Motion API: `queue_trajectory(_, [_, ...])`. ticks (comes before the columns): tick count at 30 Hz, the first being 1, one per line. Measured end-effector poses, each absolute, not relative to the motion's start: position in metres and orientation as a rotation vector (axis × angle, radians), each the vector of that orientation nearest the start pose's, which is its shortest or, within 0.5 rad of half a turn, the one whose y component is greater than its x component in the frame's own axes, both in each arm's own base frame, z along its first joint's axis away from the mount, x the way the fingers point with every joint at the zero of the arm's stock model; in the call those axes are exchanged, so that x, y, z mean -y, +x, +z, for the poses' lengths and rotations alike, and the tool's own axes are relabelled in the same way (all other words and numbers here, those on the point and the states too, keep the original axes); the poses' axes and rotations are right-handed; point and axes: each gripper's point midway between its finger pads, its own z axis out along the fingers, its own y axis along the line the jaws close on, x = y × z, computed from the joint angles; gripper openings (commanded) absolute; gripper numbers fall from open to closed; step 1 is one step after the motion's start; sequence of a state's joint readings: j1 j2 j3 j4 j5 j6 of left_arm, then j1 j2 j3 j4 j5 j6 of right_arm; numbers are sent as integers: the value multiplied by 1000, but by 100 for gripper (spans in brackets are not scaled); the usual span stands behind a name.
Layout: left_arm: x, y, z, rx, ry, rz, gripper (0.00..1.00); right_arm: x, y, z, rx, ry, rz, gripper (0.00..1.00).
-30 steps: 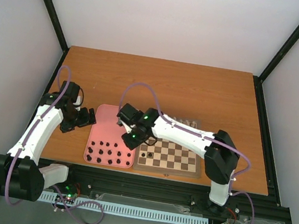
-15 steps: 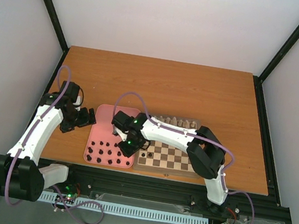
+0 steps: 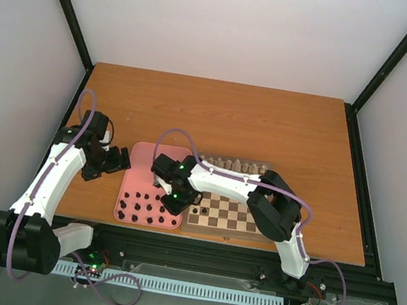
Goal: Set up the chess pieces on the board
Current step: Pick up the chess piece from the storage box.
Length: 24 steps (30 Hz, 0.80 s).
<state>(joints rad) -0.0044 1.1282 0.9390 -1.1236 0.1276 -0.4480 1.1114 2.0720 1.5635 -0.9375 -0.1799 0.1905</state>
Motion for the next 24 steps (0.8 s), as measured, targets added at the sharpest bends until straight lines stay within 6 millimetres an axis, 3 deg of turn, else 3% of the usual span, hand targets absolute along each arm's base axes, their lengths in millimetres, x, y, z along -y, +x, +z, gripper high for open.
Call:
queue_trajectory(7, [23, 221, 128, -2842, -616, -265, 100, -391, 162, 32, -2801, -1407, 341, 24])
queue_trajectory(13, [23, 221, 128, -2842, -616, -265, 100, -389, 164, 25, -2816, -1406, 330, 6])
queue_trajectory(24, [23, 221, 128, -2842, -616, -265, 100, -390, 172, 30, -2795, -1384, 310, 3])
